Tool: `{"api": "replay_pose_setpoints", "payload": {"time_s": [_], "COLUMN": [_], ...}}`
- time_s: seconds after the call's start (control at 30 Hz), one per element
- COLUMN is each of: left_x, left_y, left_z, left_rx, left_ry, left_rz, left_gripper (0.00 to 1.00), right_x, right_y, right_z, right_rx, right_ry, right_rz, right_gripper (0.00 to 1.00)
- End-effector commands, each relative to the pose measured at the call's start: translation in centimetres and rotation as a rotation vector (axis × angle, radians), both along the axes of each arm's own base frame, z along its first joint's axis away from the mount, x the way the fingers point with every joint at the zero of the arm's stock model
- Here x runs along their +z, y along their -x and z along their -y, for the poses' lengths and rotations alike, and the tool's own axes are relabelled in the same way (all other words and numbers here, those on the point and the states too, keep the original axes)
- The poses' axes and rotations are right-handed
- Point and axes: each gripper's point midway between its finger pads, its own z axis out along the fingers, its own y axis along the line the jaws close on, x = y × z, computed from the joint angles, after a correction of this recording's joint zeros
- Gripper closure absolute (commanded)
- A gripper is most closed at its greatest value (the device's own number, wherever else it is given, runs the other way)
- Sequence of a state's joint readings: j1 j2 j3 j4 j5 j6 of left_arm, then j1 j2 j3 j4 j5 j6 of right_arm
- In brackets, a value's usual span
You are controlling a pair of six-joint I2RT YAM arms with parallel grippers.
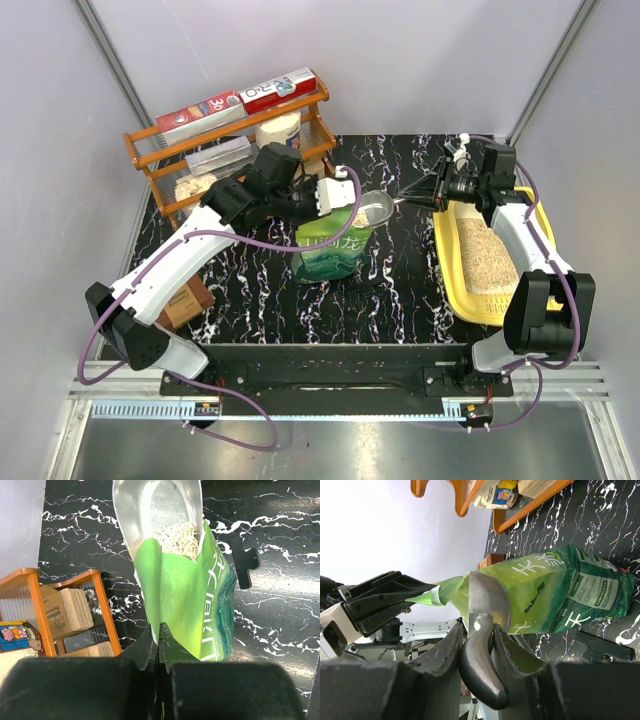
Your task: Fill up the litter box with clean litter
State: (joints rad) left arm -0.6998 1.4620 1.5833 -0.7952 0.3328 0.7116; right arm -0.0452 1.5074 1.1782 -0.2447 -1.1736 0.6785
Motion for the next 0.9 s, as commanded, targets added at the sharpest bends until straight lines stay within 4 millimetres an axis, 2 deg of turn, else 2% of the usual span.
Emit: {"api": "replay_pose_setpoints", "payload": {"time_s": [0.0, 0.03, 0.07, 0.13, 0.17, 0.2, 0.23, 0.27, 0.3, 0.33, 0.4, 0.43, 0.47, 0.57, 0.7, 0.83, 0.87], "left_x": [6.6, 6.9, 6.9, 7.3, 7.4, 7.4, 7.5, 7.5, 7.5, 7.5, 7.5, 7.4, 7.3, 7.7, 7.8, 7.8, 7.8], "left_y": [-1.7, -1.8, -1.8, -1.7, -1.7, -1.6, -1.5, -1.5, -1.5, -1.5, -1.5, -1.5, -1.5, -1.4, -1.3, -1.3, -1.2], "left_z": [0.1, 0.1, 0.1, 0.2, 0.1, 0.2, 0.3, 0.4, 0.4, 0.4, 0.4, 0.3, 0.3, 0.1, -0.3, -0.3, -0.3], "left_rx": [0.018, 0.019, 0.02, 0.015, 0.018, 0.015, 0.01, 0.011, 0.013, 0.013, 0.016, 0.019, 0.018, 0.022, 0.027, 0.016, 0.014], "left_ry": [0.102, 0.105, 0.104, 0.113, 0.116, 0.119, 0.125, 0.129, 0.129, 0.132, 0.132, 0.128, 0.127, 0.131, 0.124, 0.117, 0.119], "left_rz": [0.194, 0.201, 0.201, 0.207, 0.207, 0.201, 0.198, 0.193, 0.192, 0.19, 0.187, 0.189, 0.189, 0.198, 0.213, 0.224, 0.222], "left_gripper": [1.0, 1.0, 1.0, 1.0, 1.0, 1.0, 1.0, 1.0, 1.0, 1.0, 1.0, 1.0, 1.0, 1.0, 1.0, 1.0, 1.0], "right_x": [-1.3, -0.8, -0.2, 0.6, 0.1, 0.0, -1.5, -1.8, -2.3, -2.2, -1.5, -0.5, -0.3, 0.5, 1.6, 3.5, 3.3], "right_y": [-0.5, -0.4, 0.8, 1.6, 1.5, 1.3, 1.2, -0.2, -0.7, -0.7, -0.3, -0.2, 0.4, 1.3, 1.4, 1.4, 1.6], "right_z": [-0.4, 0.0, 0.3, 1.1, 1.2, 0.3, -0.3, -0.8, -0.9, -1.7, -1.5, -1.4, -0.3, 0.2, 0.3, 0.9, 1.3], "right_rx": [-0.015, -0.015, 0.014, 0.016, 0.0, 0.0, -0.011, -0.041, -0.056, -0.04, -0.014, 0.002, 0.0, 0.006, -0.021, -0.05, -0.073], "right_ry": [0.015, 0.012, 0.017, 0.054, 0.088, 0.078, 0.054, 0.036, 0.038, 0.041, 0.039, 0.047, 0.056, 0.037, 0.046, 0.072, 0.116], "right_rz": [0.026, 0.036, 0.044, 0.082, 0.098, 0.098, 0.052, 0.028, 0.01, 0.014, 0.027, 0.058, 0.062, 0.072, 0.091, 0.14, 0.14], "right_gripper": [1.0, 1.0, 1.0, 1.0, 1.0, 1.0, 1.0, 1.0, 1.0, 1.0, 1.0, 1.0, 1.0, 1.0, 1.0, 1.0, 1.0]}}
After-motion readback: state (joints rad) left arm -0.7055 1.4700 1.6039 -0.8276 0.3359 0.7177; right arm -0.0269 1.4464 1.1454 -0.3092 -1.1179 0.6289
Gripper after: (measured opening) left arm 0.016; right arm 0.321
